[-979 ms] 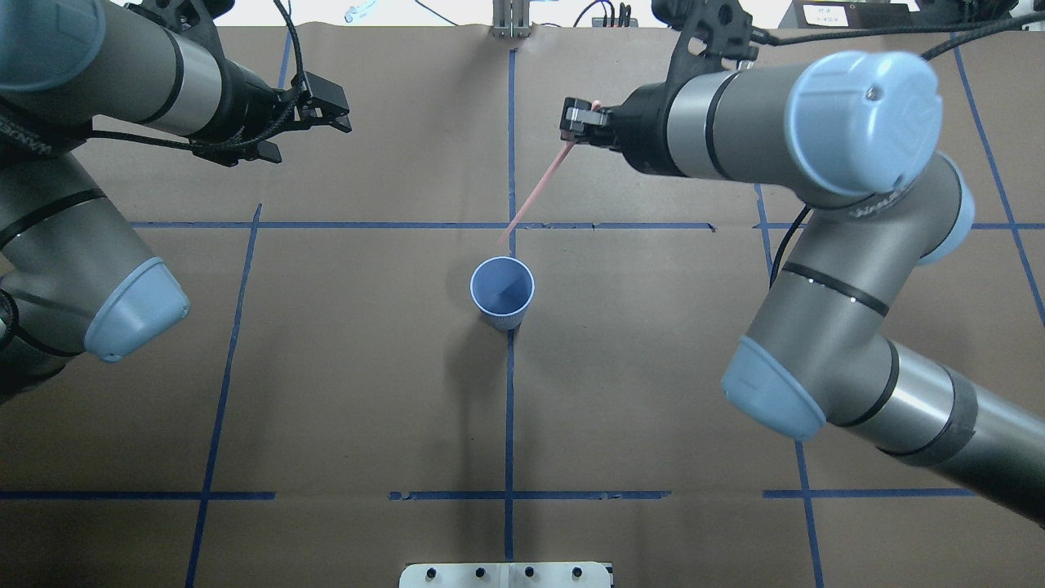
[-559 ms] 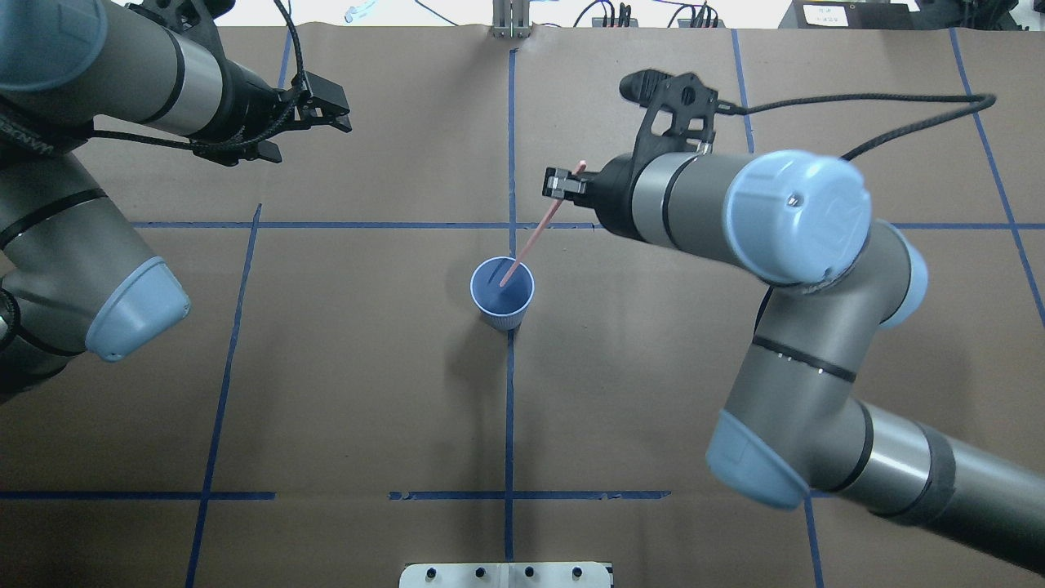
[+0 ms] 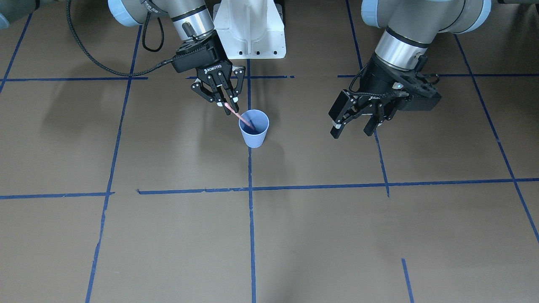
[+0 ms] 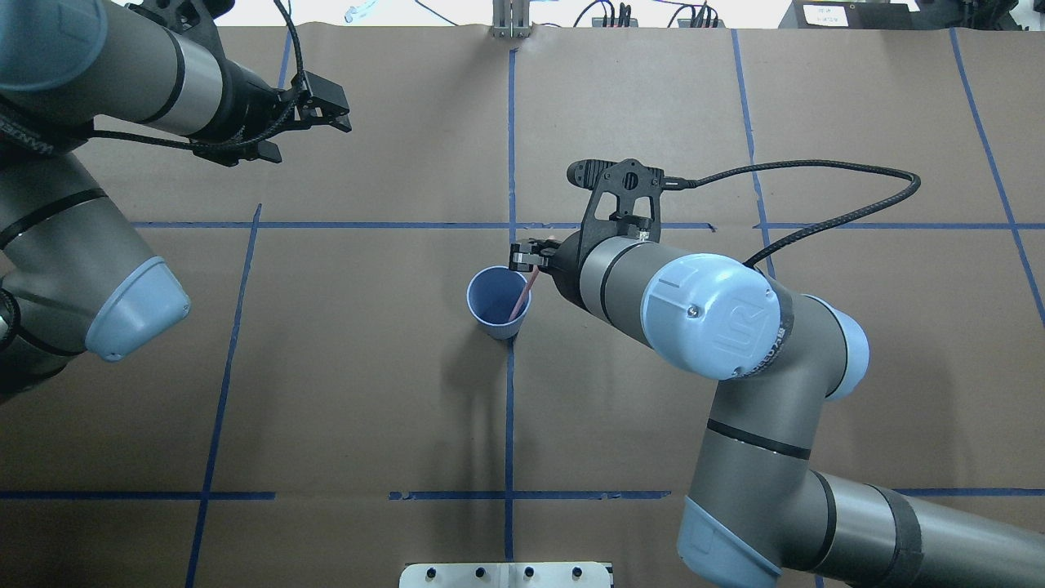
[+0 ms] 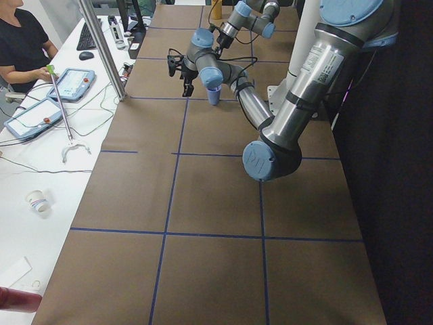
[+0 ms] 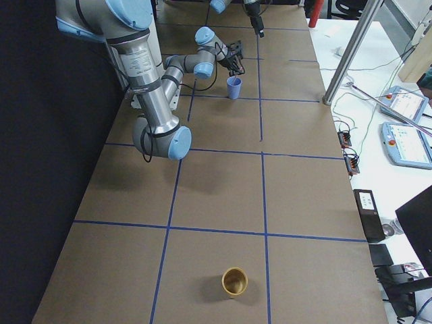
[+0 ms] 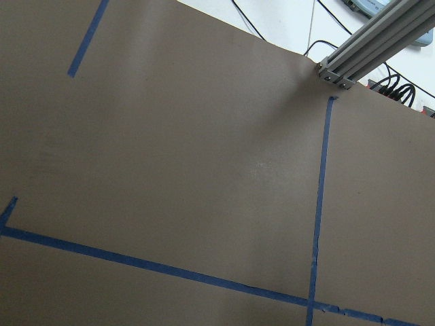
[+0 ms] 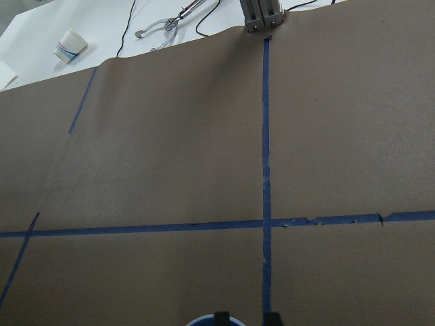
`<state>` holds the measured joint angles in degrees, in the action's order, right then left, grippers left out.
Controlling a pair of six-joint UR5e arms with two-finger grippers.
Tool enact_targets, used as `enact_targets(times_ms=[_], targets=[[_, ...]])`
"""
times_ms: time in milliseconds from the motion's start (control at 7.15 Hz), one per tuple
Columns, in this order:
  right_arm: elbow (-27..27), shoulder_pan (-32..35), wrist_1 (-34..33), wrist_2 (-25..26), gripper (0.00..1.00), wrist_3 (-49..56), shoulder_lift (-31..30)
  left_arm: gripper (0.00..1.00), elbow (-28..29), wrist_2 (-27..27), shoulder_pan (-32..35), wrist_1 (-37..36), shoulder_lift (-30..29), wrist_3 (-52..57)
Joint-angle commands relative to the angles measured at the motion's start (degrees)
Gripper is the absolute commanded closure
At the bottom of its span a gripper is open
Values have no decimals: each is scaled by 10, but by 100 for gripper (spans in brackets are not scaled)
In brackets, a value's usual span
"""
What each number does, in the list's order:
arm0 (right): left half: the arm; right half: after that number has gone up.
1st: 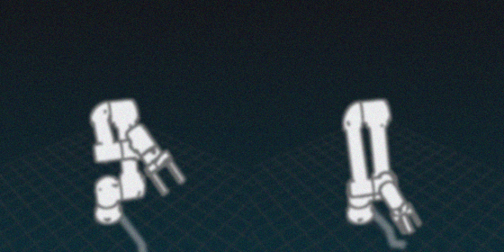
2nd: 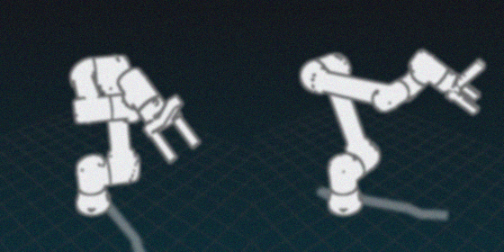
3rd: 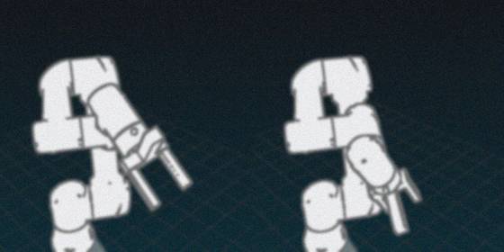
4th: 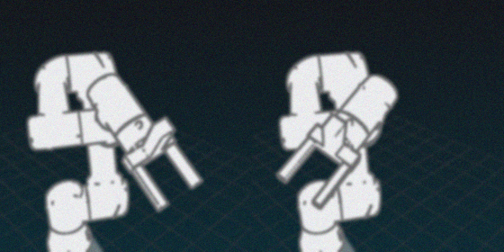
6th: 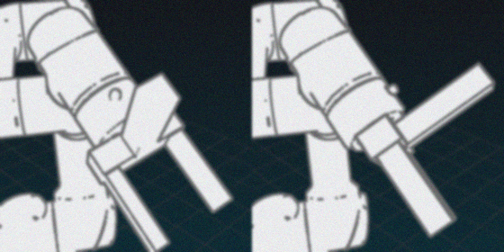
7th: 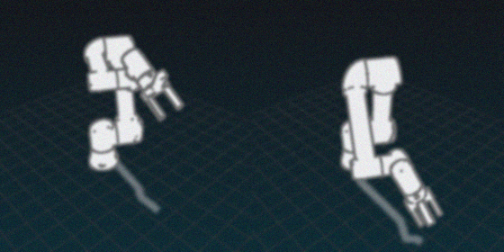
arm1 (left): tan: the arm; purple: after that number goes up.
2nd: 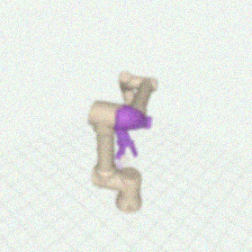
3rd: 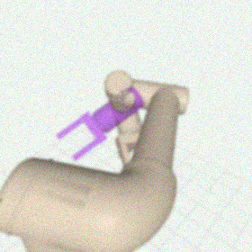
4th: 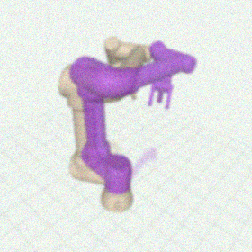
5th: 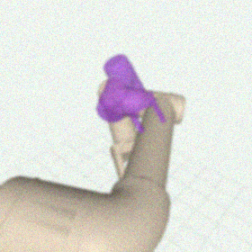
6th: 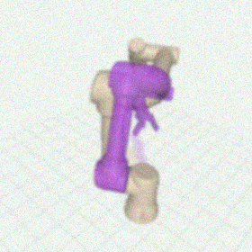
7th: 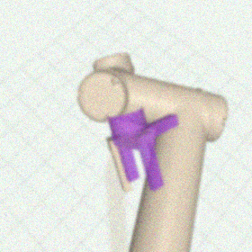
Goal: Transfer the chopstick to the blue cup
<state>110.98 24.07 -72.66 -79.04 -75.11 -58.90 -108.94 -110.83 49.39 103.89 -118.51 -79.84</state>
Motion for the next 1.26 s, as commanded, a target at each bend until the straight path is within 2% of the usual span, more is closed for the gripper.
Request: enact_targets(times_ms=[0, 140, 280, 420, 559, 699, 839, 979, 1119], targets=[[23, 0, -24, 18, 0, 2, 2, 0, -2, 1, 1, -1, 2, 2], [57, 27, -37, 9, 0, 16, -8, 0, -4, -2, 2, 0, 30, 25], [105, 71, -70, -41, 0, 50, -44, 0, -7, -4, 10, 0, 62, 97], [123, 149, -91, -145, 0, 72, -80, 0, -10, -4, 14, 0, 102, 158], [127, 237, -93, -261, 0, 138, -136, 0, -9, -4, 30, 0, 142, 244], [120, 344, -94, -364, 0, 286, -204, 0, -7, -16, 57, 0, 185, 325], [83, 451, -101, -445, 0, 442, -246, 0, -4, -48, 103, 0, 218, 407], [21, 547, -127, -519, 0, 595, -260, 0, 2, -97, 170, -4, 250, 515], [-40, 606, -163, -548, 0, 723, -263, 0, 34, -138, 236, -9, 256, 608]])
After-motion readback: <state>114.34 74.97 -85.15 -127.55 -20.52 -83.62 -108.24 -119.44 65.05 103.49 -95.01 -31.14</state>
